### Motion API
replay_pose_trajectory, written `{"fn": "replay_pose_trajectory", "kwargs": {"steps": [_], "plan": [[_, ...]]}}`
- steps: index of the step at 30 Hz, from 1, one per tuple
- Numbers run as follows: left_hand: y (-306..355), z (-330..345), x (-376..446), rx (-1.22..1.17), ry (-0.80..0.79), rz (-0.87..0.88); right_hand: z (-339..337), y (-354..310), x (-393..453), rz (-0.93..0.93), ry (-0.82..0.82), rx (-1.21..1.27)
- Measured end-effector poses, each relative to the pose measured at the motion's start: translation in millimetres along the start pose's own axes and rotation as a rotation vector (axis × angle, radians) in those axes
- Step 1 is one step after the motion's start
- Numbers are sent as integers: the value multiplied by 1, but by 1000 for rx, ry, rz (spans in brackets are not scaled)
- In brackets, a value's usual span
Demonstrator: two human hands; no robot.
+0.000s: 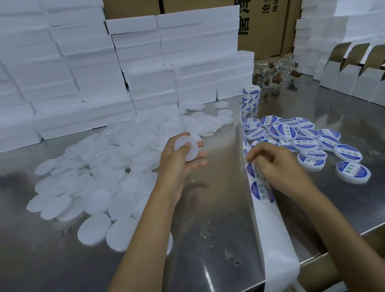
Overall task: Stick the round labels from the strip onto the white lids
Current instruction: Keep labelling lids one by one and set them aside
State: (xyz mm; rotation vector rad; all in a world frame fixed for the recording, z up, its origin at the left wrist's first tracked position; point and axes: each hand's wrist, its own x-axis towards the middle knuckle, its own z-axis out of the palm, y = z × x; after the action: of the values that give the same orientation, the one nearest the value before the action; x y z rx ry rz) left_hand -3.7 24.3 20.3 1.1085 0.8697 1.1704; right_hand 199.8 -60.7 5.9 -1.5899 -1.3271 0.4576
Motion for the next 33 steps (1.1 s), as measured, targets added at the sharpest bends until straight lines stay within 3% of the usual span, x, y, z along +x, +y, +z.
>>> {"fn": "replay_pose_trajectory", "kwargs": {"steps": [4,10,20,33], "plan": [[-2,4,-1,1,-8,-15,17,-4,-10,-104,-302,-121],[-5,4,2,37,-5,-53,51,-14,1,-243,-478,-249],[-1,-14,3,-48,-45,-105,69,-19,10,-290,-447,-266],[-4,-7,5,168,-53,-116,70,-17,2,-319,-356,-240]]}}
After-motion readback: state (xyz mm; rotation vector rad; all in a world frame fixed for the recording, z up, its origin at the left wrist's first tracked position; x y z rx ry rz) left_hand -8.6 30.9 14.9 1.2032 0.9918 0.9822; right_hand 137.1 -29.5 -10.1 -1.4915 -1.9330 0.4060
